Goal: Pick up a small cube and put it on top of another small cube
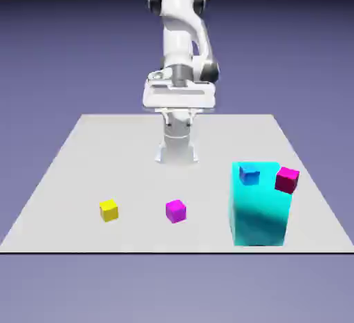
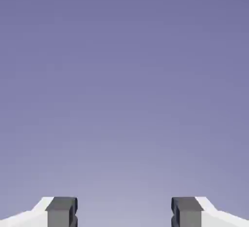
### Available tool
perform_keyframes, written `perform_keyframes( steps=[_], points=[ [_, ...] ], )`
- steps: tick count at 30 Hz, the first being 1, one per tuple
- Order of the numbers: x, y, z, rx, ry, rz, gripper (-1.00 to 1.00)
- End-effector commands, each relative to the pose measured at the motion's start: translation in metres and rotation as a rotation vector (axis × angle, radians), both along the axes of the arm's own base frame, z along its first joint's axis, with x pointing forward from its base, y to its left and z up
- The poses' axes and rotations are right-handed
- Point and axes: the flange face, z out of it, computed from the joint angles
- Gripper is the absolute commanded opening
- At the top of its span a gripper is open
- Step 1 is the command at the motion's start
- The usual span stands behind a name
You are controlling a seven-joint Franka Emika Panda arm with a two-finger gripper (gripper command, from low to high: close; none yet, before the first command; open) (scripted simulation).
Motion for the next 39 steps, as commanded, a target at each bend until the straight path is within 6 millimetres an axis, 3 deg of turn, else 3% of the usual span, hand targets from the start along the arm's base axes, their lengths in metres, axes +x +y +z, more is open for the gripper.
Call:
perform_keyframes(
  steps=[1,9,18,20,26,27,28,29,35,39],
  points=[
    [0.005,-0.004,-0.014,0.024,0.051,-0.049,0.00],
    [0.024,-0.032,-0.131,0.245,0.445,-0.472,0.00],
    [0.007,-0.039,-0.248,0.537,0.883,-0.962,0.00],
    [0.007,-0.039,-0.250,0.541,0.890,-0.969,0.00],
    [0.002,-0.028,-0.314,0.542,0.890,-0.969,0.00],
    [0.001,-0.027,-0.318,0.541,0.890,-0.969,0.00],
    [0.001,-0.027,-0.318,0.541,0.890,-0.969,-1.00],
    [0.001,-0.027,-0.318,0.541,0.890,-0.969,-1.00],
    [0.007,-0.038,-0.253,0.542,0.890,-0.969,-1.00],
    [0.014,-0.084,-0.242,0.583,0.876,-1.051,-1.00]
  ],
)
